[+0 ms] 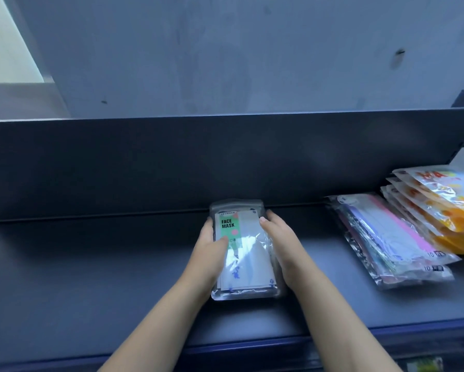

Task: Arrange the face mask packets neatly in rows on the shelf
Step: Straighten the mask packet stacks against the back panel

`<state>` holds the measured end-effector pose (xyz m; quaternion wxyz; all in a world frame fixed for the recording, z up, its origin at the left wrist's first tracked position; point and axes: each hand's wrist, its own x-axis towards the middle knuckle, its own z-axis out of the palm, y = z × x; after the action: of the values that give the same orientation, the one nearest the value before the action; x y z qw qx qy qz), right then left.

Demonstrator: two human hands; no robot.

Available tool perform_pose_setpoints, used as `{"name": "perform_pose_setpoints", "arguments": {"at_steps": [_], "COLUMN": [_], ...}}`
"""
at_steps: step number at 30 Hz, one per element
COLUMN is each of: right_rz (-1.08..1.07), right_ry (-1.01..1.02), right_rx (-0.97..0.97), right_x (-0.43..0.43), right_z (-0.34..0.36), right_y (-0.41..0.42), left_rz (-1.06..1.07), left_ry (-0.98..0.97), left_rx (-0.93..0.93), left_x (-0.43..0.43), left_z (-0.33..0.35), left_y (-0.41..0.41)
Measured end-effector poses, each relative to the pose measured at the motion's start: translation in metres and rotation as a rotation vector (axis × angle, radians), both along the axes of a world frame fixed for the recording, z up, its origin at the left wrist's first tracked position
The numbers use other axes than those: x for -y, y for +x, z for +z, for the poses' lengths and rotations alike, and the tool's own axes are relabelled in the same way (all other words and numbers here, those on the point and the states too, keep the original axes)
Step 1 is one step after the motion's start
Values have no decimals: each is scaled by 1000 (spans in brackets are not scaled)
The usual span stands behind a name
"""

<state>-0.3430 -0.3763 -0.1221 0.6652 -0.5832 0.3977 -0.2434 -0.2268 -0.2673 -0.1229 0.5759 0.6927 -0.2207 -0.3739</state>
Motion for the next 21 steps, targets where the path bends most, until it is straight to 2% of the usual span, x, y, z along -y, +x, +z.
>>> {"name": "perform_pose_setpoints", "arguments": {"at_steps": [21], "right_rz": [49], "right_ry": [-59], "right_rx": [-57], "right_x": [8], "right_z": [-5], "right_y": [5], "left_rz": [24], "left_ry": [-53], "left_rx": [85], "left_x": [7], "left_z": [-2], "left_y": [7]}}
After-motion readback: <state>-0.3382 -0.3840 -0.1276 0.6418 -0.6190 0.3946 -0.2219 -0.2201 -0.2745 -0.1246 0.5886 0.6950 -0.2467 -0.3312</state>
